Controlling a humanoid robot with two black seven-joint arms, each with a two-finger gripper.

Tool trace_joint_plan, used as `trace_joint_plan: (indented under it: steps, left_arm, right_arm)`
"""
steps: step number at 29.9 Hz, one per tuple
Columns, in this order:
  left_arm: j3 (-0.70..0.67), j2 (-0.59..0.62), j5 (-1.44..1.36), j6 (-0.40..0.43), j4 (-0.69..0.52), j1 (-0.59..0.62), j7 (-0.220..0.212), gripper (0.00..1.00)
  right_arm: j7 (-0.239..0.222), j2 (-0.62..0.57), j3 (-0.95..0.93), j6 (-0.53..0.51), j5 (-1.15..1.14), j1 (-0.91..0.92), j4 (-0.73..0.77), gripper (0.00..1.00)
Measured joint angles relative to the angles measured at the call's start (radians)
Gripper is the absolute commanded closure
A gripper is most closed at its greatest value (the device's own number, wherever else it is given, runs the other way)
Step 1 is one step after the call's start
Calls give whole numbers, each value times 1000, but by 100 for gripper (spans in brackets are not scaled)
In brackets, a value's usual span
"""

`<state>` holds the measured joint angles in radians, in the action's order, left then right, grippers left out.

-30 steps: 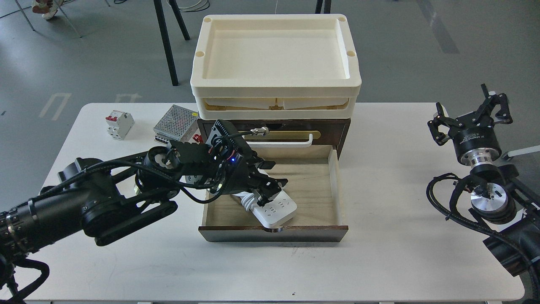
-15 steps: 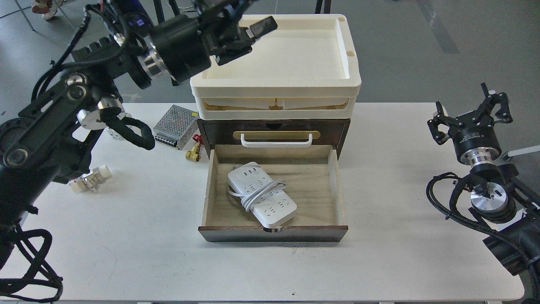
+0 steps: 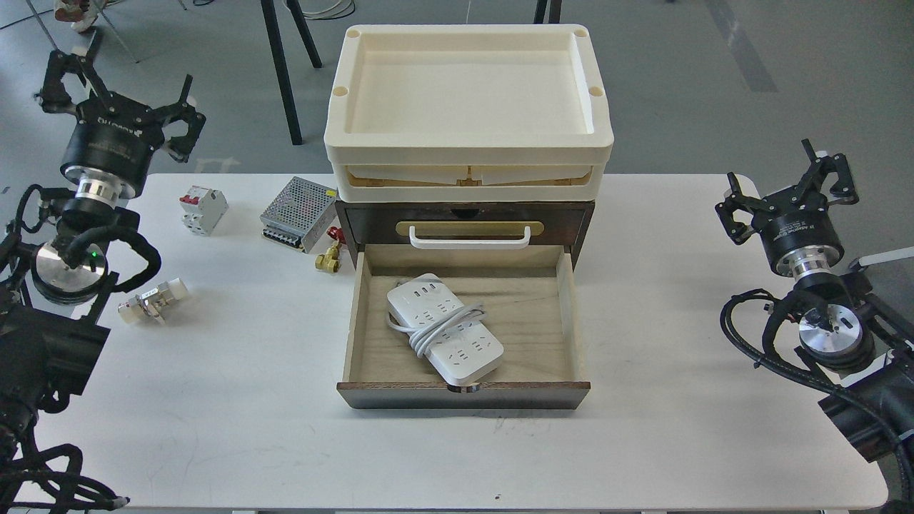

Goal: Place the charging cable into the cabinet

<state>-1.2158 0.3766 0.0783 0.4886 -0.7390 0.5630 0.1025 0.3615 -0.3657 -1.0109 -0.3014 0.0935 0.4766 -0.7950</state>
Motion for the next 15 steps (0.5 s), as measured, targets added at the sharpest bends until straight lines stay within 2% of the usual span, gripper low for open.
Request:
trace_joint_plan:
  steps: [5,15]
  left_arm:
    - [13,-48,23,0,68,-72,-5,0]
    - [22,-102,27,0,63,-108,2,0]
  right_arm:
    - [-8,0,-4,5,2,16,5,0]
    - [-8,0,-3,6,2,19,13,0]
